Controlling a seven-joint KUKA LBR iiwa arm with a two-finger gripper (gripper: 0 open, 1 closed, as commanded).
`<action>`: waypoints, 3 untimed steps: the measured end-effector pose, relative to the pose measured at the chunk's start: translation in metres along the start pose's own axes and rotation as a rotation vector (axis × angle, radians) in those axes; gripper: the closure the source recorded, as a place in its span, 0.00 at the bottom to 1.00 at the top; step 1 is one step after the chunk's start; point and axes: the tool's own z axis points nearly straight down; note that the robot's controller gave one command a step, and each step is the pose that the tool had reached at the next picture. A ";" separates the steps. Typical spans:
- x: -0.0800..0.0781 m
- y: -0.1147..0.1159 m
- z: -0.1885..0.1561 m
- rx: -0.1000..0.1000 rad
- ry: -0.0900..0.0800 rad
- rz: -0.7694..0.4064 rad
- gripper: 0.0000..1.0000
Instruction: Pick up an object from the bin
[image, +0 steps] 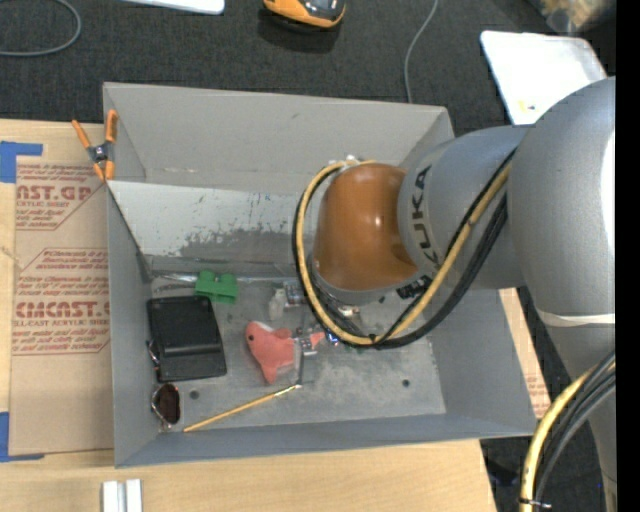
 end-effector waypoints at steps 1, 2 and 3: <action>0.003 0.001 0.034 -0.002 0.012 -0.036 0.00; 0.003 0.008 0.045 -0.002 0.006 -0.206 1.00; 0.004 0.008 0.045 -0.003 0.006 -0.205 1.00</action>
Offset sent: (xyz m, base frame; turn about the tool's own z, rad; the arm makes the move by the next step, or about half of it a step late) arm -0.0041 0.0067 -0.0456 -0.2059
